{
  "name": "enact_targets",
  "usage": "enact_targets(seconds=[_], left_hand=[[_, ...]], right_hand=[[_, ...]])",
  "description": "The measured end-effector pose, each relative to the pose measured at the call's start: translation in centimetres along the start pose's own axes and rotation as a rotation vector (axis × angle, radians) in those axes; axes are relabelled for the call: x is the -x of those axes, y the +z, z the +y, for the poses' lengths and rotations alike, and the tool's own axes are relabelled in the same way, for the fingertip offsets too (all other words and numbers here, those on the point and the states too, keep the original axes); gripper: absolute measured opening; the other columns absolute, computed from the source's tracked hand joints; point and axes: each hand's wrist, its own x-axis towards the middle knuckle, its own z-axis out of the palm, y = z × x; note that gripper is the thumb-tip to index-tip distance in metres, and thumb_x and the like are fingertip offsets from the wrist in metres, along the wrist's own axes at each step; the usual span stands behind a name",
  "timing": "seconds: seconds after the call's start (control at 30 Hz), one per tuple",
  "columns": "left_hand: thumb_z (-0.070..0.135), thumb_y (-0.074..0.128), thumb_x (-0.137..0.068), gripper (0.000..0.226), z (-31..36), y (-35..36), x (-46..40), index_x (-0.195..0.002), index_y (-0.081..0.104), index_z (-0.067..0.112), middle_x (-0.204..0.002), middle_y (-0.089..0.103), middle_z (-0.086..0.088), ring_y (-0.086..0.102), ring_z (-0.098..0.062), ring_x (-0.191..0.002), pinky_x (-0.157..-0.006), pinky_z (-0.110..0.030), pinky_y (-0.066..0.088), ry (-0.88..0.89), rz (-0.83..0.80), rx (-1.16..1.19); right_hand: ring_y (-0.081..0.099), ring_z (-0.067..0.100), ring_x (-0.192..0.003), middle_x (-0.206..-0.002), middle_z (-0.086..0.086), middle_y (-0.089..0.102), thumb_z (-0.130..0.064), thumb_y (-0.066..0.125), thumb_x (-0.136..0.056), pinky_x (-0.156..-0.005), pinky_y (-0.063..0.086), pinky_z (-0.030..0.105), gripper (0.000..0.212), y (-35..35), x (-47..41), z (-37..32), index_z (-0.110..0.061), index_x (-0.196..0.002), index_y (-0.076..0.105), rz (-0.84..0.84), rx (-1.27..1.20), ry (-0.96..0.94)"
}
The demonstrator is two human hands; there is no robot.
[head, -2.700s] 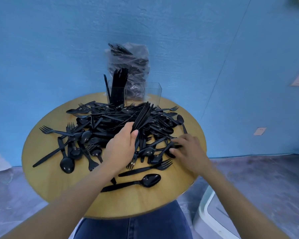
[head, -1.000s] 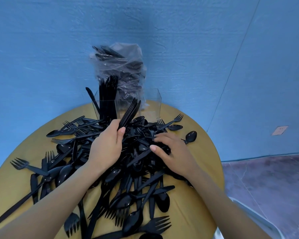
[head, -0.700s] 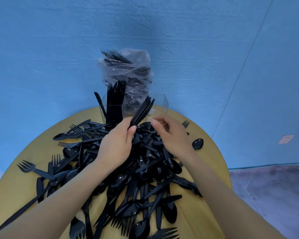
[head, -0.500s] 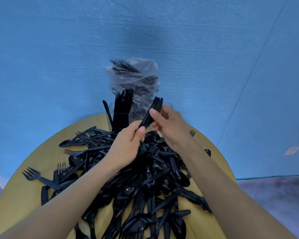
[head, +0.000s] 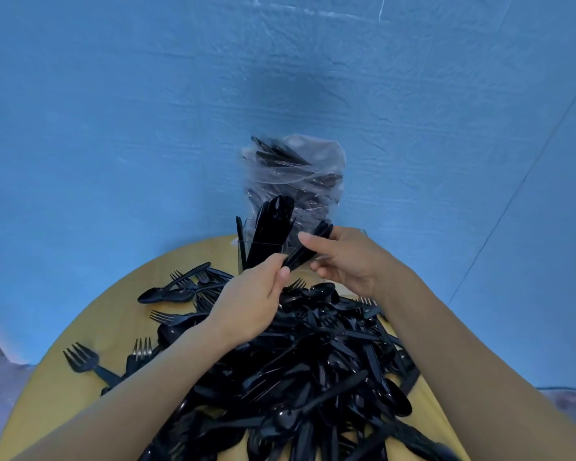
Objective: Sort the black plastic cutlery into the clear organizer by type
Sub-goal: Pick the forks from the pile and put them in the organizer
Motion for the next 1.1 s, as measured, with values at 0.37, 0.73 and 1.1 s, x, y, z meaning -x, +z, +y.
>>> enact_targets(seconds=[0.37,0.73,1.1], left_hand=[[0.041,0.018,-0.1,0.046,-1.5,-3.4,0.0,-0.137,0.036,0.022,-0.107,0.053,0.006,0.051,-0.015,-0.074,-0.057,-0.032,0.039,0.111,0.25,-0.327],[0.018,0.045,-0.097,0.029,-6.5,-4.5,-0.1,-0.125,0.047,0.011,-0.115,0.043,0.002,0.049,-0.012,-0.106,-0.079,-0.019,0.032,-0.135,0.431,-0.014],[0.006,0.047,-0.093,0.041,-6.2,-2.1,-2.5,-0.134,0.045,0.011,-0.135,0.042,0.0,0.048,-0.019,-0.117,-0.095,-0.021,0.034,0.042,0.167,-0.156]], right_hand=[[0.046,0.006,-0.034,-0.054,0.006,0.047,0.001,0.053,-0.09,-0.038,0.042,0.015,0.024,4.9,-2.6,-2.6,-0.006,-0.067,0.05,0.164,0.008,-0.207],[0.061,0.022,-0.066,-0.072,0.002,0.057,-0.013,0.051,-0.089,-0.063,0.051,0.035,0.017,4.6,-5.9,-3.4,-0.021,-0.074,0.049,0.509,0.421,-0.713],[0.045,0.022,-0.058,-0.072,0.01,0.051,-0.005,0.054,-0.087,-0.056,0.037,0.035,0.026,5.2,-7.4,-2.2,-0.016,-0.097,0.033,0.427,0.745,-0.812]])
